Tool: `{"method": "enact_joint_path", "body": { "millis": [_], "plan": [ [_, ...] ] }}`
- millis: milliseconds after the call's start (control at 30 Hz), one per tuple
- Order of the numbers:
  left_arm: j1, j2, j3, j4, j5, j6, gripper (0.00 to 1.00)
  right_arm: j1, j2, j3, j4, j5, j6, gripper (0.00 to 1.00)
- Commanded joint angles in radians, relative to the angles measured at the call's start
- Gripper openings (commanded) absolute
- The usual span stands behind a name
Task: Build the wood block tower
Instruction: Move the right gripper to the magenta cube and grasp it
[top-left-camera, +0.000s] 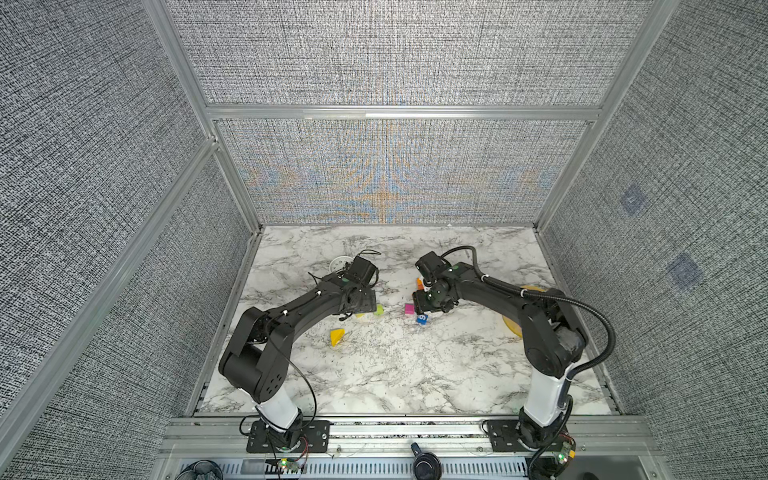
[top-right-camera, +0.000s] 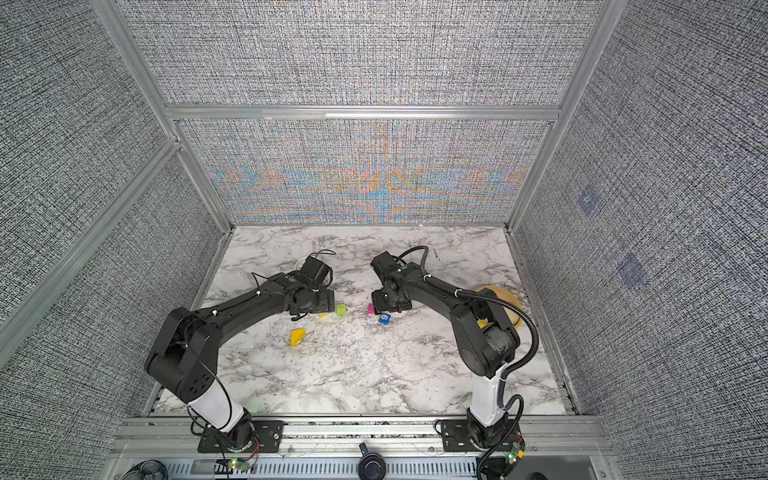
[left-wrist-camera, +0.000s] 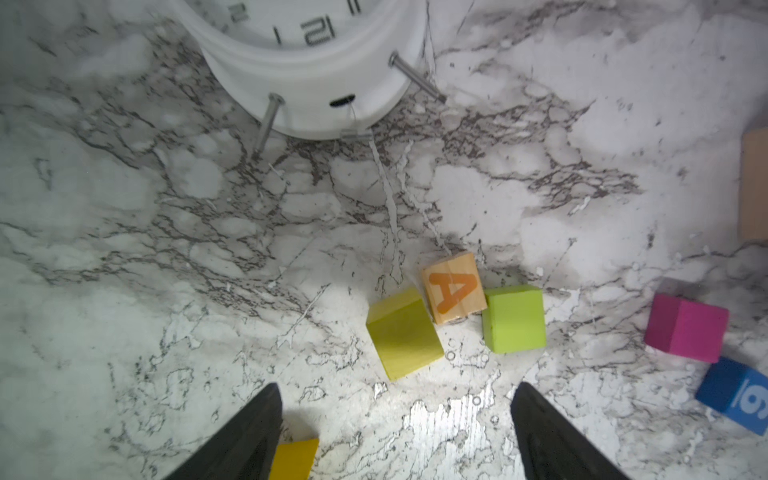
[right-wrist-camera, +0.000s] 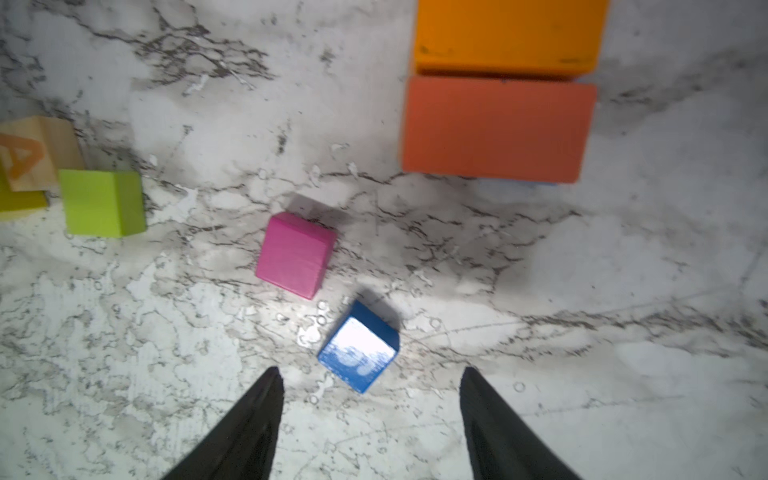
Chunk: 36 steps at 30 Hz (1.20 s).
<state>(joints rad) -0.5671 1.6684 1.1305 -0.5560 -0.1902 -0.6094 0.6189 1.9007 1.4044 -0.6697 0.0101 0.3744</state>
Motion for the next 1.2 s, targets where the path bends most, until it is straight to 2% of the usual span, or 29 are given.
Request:
{"method": "enact_joint_path", "body": {
  "millis": [0, 433, 800, 1167],
  "plan": [
    [-0.001, -0.009, -0.004, 0.057, -0.058, -0.011, 0.89, 0.016, 0.035, 0.047, -0.009, 0.004, 0.021, 0.7],
    [0.004, -0.06, -0.131, 0.21, -0.169, -0.047, 0.9, 0.058, 0.143, 0.122, -0.043, 0.07, 0.146, 0.64],
    [0.012, -0.03, -0.164, 0.267, -0.11, -0.043, 0.91, 0.071, 0.222, 0.213, -0.093, 0.097, 0.176, 0.58],
    [0.012, -0.051, -0.194, 0.296, -0.1, -0.047, 0.91, 0.088, 0.287, 0.299, -0.14, 0.09, 0.172, 0.5]
  ]
}}
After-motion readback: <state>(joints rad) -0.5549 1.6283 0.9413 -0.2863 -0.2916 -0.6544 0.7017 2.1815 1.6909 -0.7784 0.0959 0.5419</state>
